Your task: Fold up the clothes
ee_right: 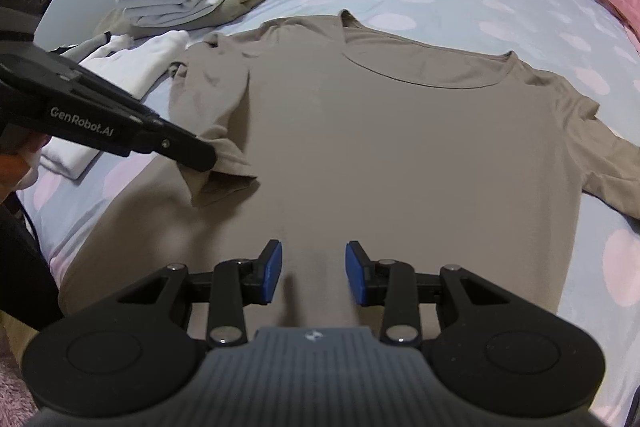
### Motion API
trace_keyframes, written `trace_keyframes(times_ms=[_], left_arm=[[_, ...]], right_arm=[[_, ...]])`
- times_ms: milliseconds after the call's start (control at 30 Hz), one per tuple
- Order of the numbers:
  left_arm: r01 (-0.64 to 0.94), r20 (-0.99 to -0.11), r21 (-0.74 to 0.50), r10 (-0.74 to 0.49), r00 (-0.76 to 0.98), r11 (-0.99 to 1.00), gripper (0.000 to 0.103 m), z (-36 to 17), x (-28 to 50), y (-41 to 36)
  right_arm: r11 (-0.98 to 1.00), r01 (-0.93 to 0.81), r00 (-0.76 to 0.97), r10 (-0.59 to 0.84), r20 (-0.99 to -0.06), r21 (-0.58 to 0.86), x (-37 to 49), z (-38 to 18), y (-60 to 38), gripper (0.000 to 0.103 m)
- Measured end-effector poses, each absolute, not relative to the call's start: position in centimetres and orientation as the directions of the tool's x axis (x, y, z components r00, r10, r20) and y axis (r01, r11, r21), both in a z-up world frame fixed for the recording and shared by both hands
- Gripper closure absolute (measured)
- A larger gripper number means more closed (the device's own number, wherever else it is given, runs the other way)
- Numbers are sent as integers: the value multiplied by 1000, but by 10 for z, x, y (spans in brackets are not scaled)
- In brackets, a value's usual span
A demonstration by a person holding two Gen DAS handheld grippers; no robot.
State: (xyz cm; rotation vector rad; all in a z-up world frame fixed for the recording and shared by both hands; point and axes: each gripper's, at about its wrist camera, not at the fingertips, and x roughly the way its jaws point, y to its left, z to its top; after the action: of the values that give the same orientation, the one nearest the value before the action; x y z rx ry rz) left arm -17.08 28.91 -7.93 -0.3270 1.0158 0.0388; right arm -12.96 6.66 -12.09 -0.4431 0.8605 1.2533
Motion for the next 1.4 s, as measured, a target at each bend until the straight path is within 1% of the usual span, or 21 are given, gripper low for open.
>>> trace_keyframes(times_ms=[33, 67, 100, 133, 233, 300, 333, 367, 467, 567, 700, 733, 800, 833, 867, 967, 1133, 1300, 1400], left_arm=[[-183, -838, -255, -122, 532, 949, 87, -79, -172, 290], [-184, -837, -256, -122, 534, 949, 83, -78, -173, 290], [-185, -835, -258, -122, 536, 948, 77, -77, -173, 290], [-187, -834, -257, -120, 539, 948, 74, -76, -174, 291], [-200, -832, -237, -93, 546, 951, 72, -70, -179, 296], [-233, -843, -207, -52, 536, 950, 72, -68, -183, 302], [-253, -849, -188, -28, 527, 949, 72, -69, -185, 305], [-272, -855, -171, -5, 519, 947, 72, -69, -187, 308], [-321, -867, -136, 44, 496, 937, 72, -72, -192, 318], [-366, -880, -121, 71, 470, 923, 72, -75, -194, 327], [-402, -896, -62, 126, 425, 913, 72, -78, -195, 334], [-412, -899, -60, 130, 418, 909, 72, -79, -196, 336], [-438, -902, -66, 134, 411, 897, 72, -79, -198, 341], [-449, -902, -70, 136, 411, 891, 72, -79, -199, 344], [-461, -902, -74, 139, 410, 884, 72, -78, -200, 347], [-499, -897, -76, 159, 412, 863, 72, -75, -204, 355], [-551, -891, -80, 188, 413, 830, 72, -70, -209, 368], [-585, -888, -86, 204, 412, 806, 72, -69, -214, 377], [-594, -890, -86, 206, 407, 800, 72, -70, -216, 380]], right_arm=[[285, -945, 64, 638, -767, 158, -130, -121, 67, 64], [284, -945, 63, 639, -767, 159, -130, -121, 67, 64], [283, -946, 63, 641, -765, 159, -131, -121, 66, 64], [282, -946, 63, 643, -763, 159, -131, -120, 66, 64], [269, -950, 62, 654, -754, 155, -133, -116, 66, 64], [254, -956, 59, 658, -750, 147, -137, -113, 70, 63], [240, -960, 54, 662, -747, 143, -140, -111, 72, 58], [225, -964, 48, 667, -744, 139, -143, -109, 75, 55], [180, -973, 18, 687, -727, 146, -152, -104, 87, 55], [177, -968, 0, 702, -712, 175, -156, -101, 102, 54], [174, -975, 26, 715, -699, 141, -158, -98, 119, 54], [170, -976, 25, 713, -701, 138, -158, -98, 124, 57], [165, -977, 20, 702, -712, 136, -158, -101, 133, 66], [164, -977, 15, 693, -720, 138, -158, -103, 136, 86], [163, -977, 11, 685, -728, 139, -158, -104, 139, 100], [167, -975, 5, 684, -729, 149, -157, -98, 145, 100], [169, -973, 16, 731, -682, 158, -143, -48, 162, 100], [220, -967, 88, 759, -646, 126, -113, 6, 188, 100], [282, -956, 159, 730, -665, 80, -88, 23, 199, 100]])
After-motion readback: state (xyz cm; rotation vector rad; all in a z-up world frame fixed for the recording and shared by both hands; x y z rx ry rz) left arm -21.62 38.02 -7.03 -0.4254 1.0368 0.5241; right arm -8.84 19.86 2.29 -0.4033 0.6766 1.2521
